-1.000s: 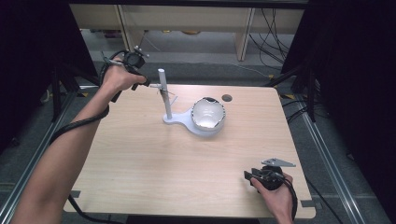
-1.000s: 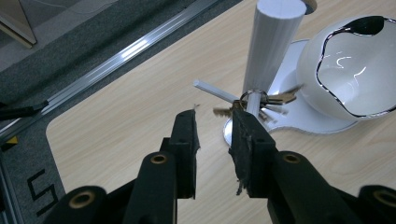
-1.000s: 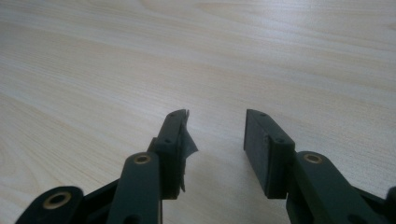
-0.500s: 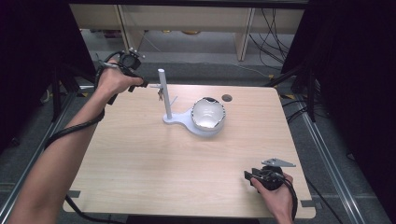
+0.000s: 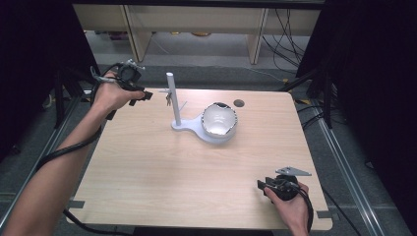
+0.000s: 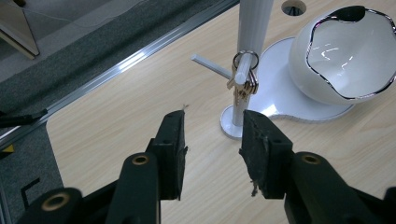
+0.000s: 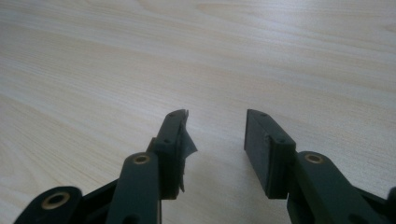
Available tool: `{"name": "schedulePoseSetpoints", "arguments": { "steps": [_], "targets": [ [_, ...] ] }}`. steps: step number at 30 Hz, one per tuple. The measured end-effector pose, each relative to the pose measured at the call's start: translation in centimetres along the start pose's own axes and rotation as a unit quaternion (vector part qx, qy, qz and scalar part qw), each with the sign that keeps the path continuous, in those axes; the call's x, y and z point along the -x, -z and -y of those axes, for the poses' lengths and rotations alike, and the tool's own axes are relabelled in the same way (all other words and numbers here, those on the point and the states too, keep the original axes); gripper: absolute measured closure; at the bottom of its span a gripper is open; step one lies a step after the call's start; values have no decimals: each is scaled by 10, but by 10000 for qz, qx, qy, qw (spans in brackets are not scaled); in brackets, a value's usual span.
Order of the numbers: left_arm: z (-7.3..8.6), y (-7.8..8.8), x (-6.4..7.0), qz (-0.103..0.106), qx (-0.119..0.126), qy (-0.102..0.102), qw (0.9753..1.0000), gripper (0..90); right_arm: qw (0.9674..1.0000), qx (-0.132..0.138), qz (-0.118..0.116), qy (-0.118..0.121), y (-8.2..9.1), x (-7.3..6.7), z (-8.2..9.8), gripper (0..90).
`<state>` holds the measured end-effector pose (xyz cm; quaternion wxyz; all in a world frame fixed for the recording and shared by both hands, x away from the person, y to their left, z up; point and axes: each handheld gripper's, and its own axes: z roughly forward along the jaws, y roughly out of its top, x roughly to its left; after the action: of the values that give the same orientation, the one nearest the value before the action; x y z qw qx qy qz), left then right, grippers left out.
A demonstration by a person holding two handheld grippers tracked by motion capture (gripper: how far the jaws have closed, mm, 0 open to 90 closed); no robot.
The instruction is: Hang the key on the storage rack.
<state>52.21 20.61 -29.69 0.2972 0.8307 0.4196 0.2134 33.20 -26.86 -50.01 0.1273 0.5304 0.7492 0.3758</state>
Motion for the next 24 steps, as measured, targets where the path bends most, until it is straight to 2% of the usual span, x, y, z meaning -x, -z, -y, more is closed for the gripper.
{"name": "schedulePoseSetpoints", "arguments": {
  "steps": [3,5,6,7,8,9,13,15,18,22,23,24],
  "targets": [
    [6,4,4,-14,124,-43,9999,569,10000,-45,32,-81,1,-1,0,595],
    [7,5,5,-8,123,-78,9999,564,9999,-99,55,-104,2,-2,0,595],
    [9,5,6,-10,164,-84,9998,557,9999,-73,153,-32,2,-1,0,595],
    [12,5,8,-34,237,-64,9997,549,9999,-46,99,-59,2,-1,0,594],
    [14,7,8,15,197,-109,9997,539,10000,6,34,-12,2,0,0,594],
    [16,7,9,-21,270,-98,9996,519,9999,-7,132,-19,2,1,0,594],
    [26,10,14,-27,425,-63,9991,492,10000,-3,42,-20,3,1,0,592],
    [32,11,15,-21,468,-78,9989,471,9999,-28,101,-15,3,0,-1,592],
    [41,12,17,-8,497,-61,9987,449,9998,-53,174,-71,4,-1,-1,591],
    [59,9,22,21,462,-70,9989,416,9998,-76,143,-89,4,-1,-1,588],
    [59,9,22,21,462,-70,9989,407,9999,-7,120,11,4,0,-1,586],
    [66,8,24,-8,491,-63,9988,400,9999,-9,117,18,4,0,-1,585]
  ]
}}
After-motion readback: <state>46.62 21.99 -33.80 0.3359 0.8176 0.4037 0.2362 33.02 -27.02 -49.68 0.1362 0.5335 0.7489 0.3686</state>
